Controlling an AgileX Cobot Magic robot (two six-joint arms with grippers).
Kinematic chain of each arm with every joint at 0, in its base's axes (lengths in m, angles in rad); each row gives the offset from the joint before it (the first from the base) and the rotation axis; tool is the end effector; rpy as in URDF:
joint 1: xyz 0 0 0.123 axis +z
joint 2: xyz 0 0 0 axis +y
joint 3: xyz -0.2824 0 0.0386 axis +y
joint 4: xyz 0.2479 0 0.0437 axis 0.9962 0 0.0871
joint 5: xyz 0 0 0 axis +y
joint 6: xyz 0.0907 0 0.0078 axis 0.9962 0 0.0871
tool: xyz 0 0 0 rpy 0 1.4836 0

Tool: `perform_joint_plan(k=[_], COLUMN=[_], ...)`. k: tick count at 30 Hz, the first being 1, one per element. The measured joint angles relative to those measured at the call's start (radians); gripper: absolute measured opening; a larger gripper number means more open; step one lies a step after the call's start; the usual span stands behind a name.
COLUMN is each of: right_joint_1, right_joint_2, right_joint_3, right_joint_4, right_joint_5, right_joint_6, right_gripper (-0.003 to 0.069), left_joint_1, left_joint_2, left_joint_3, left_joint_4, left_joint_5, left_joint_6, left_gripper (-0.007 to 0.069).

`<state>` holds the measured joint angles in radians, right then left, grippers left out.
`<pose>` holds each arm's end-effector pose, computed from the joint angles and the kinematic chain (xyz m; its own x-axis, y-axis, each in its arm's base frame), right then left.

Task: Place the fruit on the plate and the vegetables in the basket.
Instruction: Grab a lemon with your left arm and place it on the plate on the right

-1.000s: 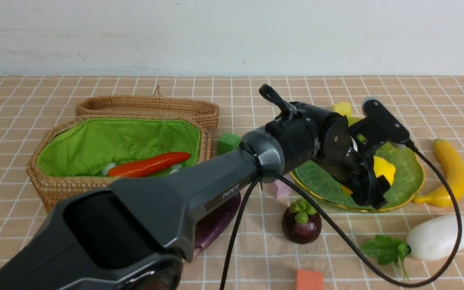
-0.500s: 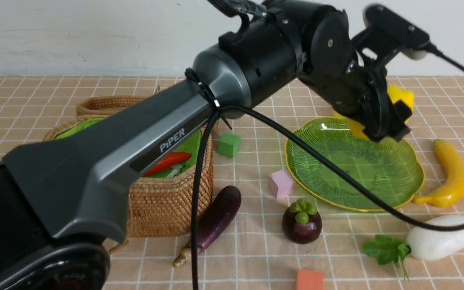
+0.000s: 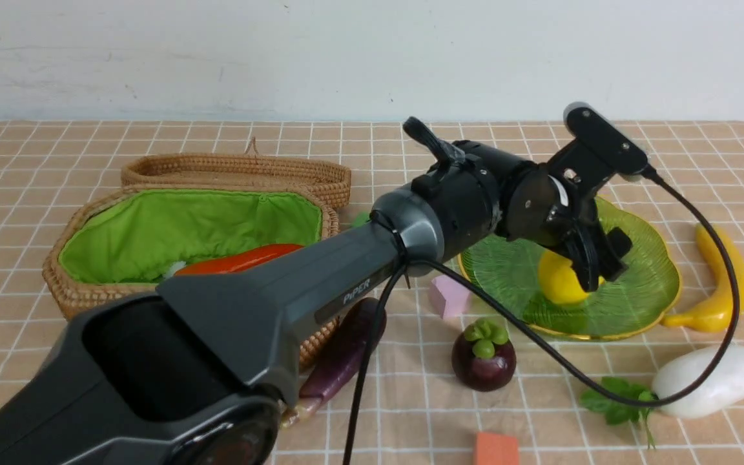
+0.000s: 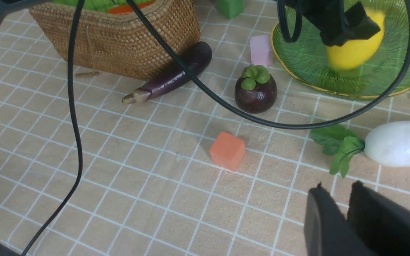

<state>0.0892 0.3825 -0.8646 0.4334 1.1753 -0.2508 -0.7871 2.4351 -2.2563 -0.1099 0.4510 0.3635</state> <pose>0.0191 0.0372 0.3725 -0.5060 -0.1140 -0.8549 -0.4459 0.8831 0.1461 0.3989 -0.4065 0.2290 -0.1579 0.5284 -0.8342 0.8057 0.5573 0.2005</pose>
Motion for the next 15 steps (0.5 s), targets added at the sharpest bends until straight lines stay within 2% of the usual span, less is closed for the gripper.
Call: perform_joint_plan(k=[5,9,14,15], right_joint_1=[0.0,0.0,0.0,0.0], right_joint_2=[0.0,0.0,0.0,0.0], right_joint_3=[0.0,0.0,0.0,0.0], right_joint_4=[-0.012,-0.023,-0.023,-0.024], right_joint_5=[0.0,0.0,0.0,0.0], right_joint_6=[0.0,-0.002,-0.002,-0.002], right_gripper=[0.0133,0.0133,0.0129,0.0129], left_joint_1=[0.0,0.0,0.0,0.0], left_joint_2=[0.0,-0.013,-0.132,-0.17], left_joint_3=[0.0,0.0,0.001,0.001], left_joint_4=[-0.015,-0.031,-0.028,-0.01], left_joint_5=[-0.024,0.089,0.471,0.582], left_joint_6=[0.0,-0.007,-0.197,-0.239], left_gripper=[0.0665,0.0608,0.0373,0.0286])
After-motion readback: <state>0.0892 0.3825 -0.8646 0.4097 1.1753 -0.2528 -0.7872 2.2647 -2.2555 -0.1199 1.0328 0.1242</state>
